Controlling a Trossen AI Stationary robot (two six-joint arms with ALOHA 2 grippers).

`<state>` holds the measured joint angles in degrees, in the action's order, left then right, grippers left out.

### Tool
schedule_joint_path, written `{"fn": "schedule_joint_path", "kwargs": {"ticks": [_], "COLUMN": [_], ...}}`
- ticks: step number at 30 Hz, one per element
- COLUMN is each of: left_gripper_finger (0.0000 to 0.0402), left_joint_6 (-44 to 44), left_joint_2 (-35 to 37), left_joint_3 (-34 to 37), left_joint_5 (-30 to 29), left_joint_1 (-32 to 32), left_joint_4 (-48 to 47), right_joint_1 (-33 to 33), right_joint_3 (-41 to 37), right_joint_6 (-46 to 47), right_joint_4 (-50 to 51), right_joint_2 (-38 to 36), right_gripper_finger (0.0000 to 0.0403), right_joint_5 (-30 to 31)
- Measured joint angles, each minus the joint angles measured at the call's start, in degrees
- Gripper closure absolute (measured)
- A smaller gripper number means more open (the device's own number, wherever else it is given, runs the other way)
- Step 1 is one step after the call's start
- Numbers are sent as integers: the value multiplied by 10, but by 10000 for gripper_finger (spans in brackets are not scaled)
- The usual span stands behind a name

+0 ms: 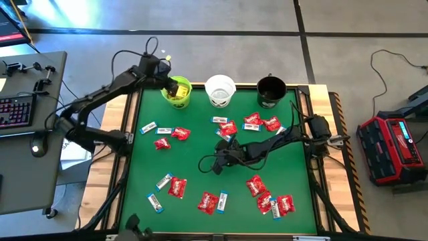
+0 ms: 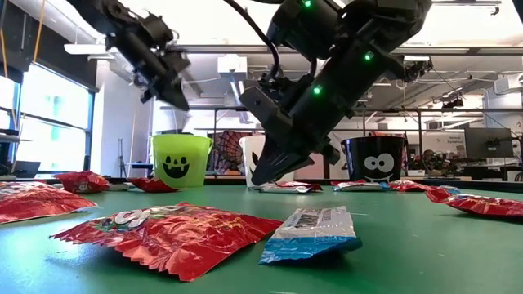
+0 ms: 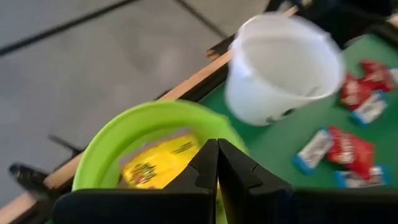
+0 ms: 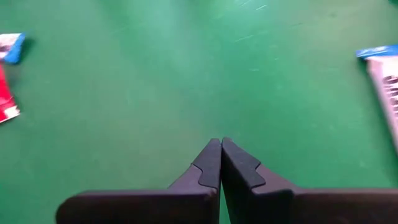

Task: Sort candy by brand, put in halloween buckets
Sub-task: Put the red candy into the white bucket

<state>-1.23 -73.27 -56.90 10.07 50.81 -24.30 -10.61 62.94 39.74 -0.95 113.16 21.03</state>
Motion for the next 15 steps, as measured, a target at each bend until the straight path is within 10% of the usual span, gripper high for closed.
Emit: {"fn": "schedule_joint_path", "kwargs": {"ticks": [15], "left_gripper_finger": [401], "left_joint_6": [5], "left_joint_2": [156], "left_joint_3": [0], "left_joint_5": [-49], "left_joint_1": [-145], "left_joint_4": [-31], "right_joint_1": [5], "right_joint_3": [0], "right_joint_6": [-12], "right_joint_4": [-47], "right_joint_2": [-3], "right_gripper_finger": [403], "right_joint_5": [-26]}}
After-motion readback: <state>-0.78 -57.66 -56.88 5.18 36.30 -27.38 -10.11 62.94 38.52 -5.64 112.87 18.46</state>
